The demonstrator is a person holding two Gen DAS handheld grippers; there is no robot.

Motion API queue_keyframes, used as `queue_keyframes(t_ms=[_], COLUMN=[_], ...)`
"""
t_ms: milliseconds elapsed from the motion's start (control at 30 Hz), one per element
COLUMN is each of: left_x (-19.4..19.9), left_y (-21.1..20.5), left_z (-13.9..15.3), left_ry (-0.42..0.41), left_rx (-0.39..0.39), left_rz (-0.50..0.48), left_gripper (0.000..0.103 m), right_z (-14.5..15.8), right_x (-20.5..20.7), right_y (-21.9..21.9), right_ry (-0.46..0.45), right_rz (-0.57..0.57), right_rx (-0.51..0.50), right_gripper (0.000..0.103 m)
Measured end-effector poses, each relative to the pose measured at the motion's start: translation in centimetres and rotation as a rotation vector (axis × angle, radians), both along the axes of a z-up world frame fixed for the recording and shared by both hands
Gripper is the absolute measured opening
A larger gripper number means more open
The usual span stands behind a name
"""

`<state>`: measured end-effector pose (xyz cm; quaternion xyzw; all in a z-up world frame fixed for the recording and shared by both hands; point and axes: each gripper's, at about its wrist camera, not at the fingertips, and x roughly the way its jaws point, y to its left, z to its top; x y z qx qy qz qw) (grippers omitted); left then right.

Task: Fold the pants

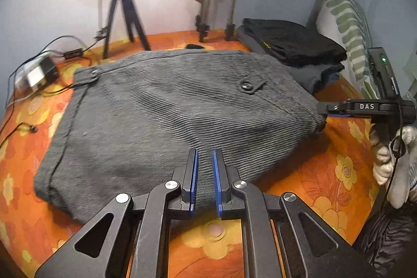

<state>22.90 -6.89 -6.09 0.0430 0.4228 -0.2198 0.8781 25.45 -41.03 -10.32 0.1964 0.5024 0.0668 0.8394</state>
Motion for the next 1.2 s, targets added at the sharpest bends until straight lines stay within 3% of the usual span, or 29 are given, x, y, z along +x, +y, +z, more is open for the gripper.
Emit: queue_keyframes(t_ms=[133,200,233,300,367,400,467,533,700,800,833,900,933,1000,1033,1067,1200], left_x=[0.5,0.5,0.5,0.2,-0.4,-0.6,-0.9,-0.9,-0.5,-0.2,0.1,0.7,1.1,2.0,2.2,2.4,2.0], left_y=[-3.0,-4.3,-5.5,-7.0,-8.9,-9.8,-11.3,-12.5,-14.4,-14.5,-14.4,-13.8,-13.3,-12.1,-11.7,-11.5,-11.7], left_z=[-0.4,-0.5,-0.5,-0.5,-0.7,-1.0,-1.5,-2.0,-3.6,-4.1,-4.2,-4.3,-4.3,-4.2,-4.2,-4.2,-4.3], left_ry=[0.011,0.013,0.012,0.004,-0.009,-0.015,-0.021,-0.025,-0.035,-0.041,-0.04,-0.031,-0.016,0.038,0.051,0.057,0.051], left_rx=[-0.003,-0.005,-0.004,-0.002,0.014,0.032,0.054,0.076,0.143,0.139,0.129,0.109,0.081,-0.012,-0.035,-0.05,-0.044], left_rz=[-0.066,-0.099,-0.131,-0.173,-0.231,-0.255,-0.296,-0.325,-0.358,-0.358,-0.35,-0.322,-0.307,-0.272,-0.262,-0.256,-0.259], left_gripper=[0.01,0.011,0.015,0.037,0.041,0.041,0.041,0.041,0.044,0.044,0.042,0.025,0.023,0.02,0.02,0.02,0.02], right_z=[-0.8,-0.9,-1.0,-1.4,-2.0,-2.1,-2.5,-2.4,-0.5,0.5,0.6,0.8,0.8,0.6,0.6,0.4,-0.4], right_x=[-0.7,-1.2,-1.4,-1.4,-1.0,-0.8,-0.3,0.0,0.5,0.8,0.9,0.9,0.6,0.3,0.2,-0.1,-0.5], right_y=[0.0,0.0,0.0,0.2,0.5,0.6,0.8,1.0,1.5,0.8,0.7,0.3,0.0,-0.4,-0.8,-1.2,-1.9], right_ry=[0.031,0.043,0.048,0.065,0.084,0.086,0.092,0.094,0.037,0.007,0.002,-0.005,-0.011,-0.009,-0.005,-0.001,0.031], right_rz=[-0.024,-0.032,-0.038,-0.047,-0.039,-0.037,-0.023,-0.013,0.003,-0.004,-0.005,-0.014,-0.024,-0.054,-0.075,-0.097,-0.126], right_rx=[0.062,0.106,0.124,0.146,0.166,0.179,0.233,0.275,0.297,0.328,0.336,0.334,0.324,0.296,0.283,0.281,0.346], right_gripper=[0.059,0.066,0.069,0.07,0.07,0.068,0.04,0.032,0.024,0.023,0.024,0.024,0.025,0.045,0.063,0.07,0.072])
